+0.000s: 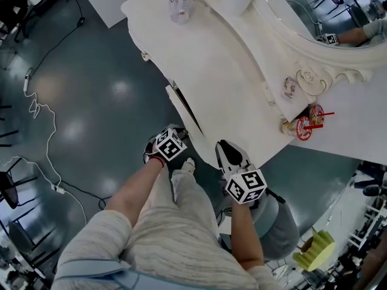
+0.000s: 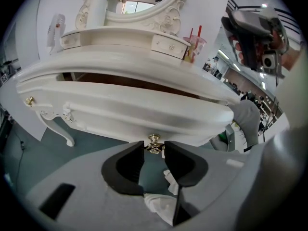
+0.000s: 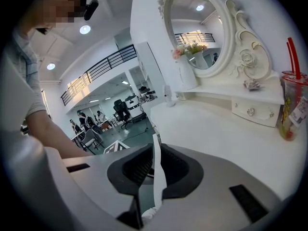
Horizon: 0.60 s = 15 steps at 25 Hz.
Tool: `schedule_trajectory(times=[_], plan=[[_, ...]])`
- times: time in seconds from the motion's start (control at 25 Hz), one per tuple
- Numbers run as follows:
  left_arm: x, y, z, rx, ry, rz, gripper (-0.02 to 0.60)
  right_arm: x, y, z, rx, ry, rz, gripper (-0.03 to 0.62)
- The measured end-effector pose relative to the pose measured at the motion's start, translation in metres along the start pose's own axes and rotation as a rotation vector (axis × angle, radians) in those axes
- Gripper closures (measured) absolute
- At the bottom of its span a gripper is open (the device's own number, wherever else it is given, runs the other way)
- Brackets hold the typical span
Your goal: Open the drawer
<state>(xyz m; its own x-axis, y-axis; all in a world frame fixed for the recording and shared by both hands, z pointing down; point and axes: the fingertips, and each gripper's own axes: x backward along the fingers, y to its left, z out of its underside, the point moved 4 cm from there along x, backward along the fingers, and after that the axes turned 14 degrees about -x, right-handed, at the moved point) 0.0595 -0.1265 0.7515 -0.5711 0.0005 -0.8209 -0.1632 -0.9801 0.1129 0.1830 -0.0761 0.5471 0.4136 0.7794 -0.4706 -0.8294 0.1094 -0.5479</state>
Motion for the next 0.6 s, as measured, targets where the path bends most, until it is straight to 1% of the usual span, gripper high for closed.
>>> schedule_trajectory(times=[0.6], plan=[[0.030, -0.019, 0.052, 0.023, 0.033, 0.018, 0.440, -0.012, 0.020, 0.001, 0.021, 0.022, -0.043, 0.582]])
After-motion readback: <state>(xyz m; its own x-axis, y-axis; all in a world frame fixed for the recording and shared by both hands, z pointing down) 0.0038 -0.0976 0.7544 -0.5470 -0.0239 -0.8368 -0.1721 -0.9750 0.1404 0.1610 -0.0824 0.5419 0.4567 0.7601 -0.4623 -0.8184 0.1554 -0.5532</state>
